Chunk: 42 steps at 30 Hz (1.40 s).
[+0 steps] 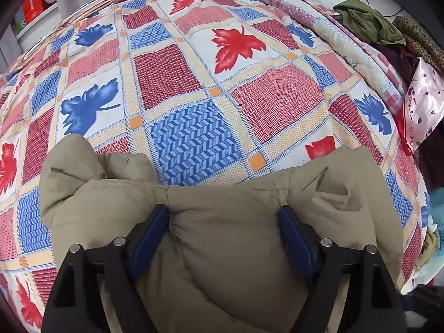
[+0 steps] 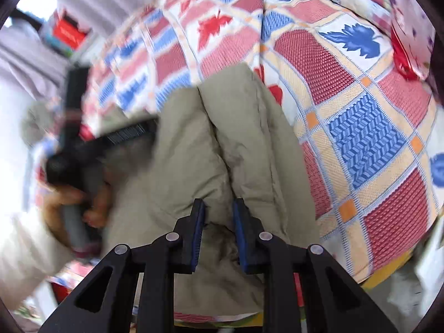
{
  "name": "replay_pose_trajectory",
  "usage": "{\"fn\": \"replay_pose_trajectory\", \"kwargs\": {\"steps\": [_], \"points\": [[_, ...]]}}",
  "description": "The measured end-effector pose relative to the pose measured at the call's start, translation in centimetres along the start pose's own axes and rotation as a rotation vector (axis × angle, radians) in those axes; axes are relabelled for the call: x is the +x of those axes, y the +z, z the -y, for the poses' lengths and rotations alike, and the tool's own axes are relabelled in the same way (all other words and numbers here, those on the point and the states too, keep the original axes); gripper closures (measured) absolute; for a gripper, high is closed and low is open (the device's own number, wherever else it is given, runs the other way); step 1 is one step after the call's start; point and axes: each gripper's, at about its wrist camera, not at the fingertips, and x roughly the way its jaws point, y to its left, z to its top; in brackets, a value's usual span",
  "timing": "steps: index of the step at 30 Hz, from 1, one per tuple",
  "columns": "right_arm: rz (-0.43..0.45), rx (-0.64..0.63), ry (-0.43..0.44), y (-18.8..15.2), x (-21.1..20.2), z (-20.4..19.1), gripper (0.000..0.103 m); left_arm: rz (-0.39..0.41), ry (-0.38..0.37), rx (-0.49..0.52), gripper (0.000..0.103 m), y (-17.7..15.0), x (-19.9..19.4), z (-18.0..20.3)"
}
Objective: Fold large clothes
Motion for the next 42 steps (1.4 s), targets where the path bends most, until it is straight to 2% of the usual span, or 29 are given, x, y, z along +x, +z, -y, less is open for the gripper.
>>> {"fn": "replay_pose_trajectory", "kwargs": {"steps": [1,3,8,13,16,19,26,33,36,42], "points": [[-0.022,-0.033,-0.032,-0.3,1.1,-0.2,0.079,0.001,0.005,0.005,0.021,0.0,0.0,0.1],[-0.026,-0.032,-0.039,-0.7,2.3,-0.1,0.079,0.006,0.004,0.005,0.021,0.0,-0.5,0.1],[-0.073,0.007,0.002,-0.9,3.1,1.0,0.078,0.005,-0.06,-0.032,0.021,-0.3,-3.7,-1.3],[-0.083,0.031,0.025,-1.3,3.1,1.4,0.076,-0.009,-0.069,-0.059,0.021,-2.0,-7.3,-3.7],[-0.09,0.05,0.038,-0.5,4.0,1.4,0.073,-0.044,-0.094,-0.079,0.006,-3.7,-8.6,-5.1],[-0.097,0.083,0.049,-0.5,4.3,1.6,0.072,-0.049,-0.086,-0.11,0.004,-5.4,-9.7,-6.4],[-0.11,0.115,0.046,-0.4,3.9,1.4,0.069,-0.094,-0.064,-0.189,0.001,-8.7,-9.8,-8.7],[-0.145,0.122,0.024,0.5,3.7,0.9,0.066,-0.145,-0.084,-0.246,0.001,-10.5,-9.1,-10.7],[-0.153,0.112,0.014,1.1,3.2,0.4,0.062,-0.159,-0.106,-0.272,0.001,-11.0,-8.7,-11.4],[-0.1,0.071,0.03,2.8,0.7,-0.1,0.049,-0.172,-0.139,-0.296,0.001,-11.2,-8.0,-12.1]]}}
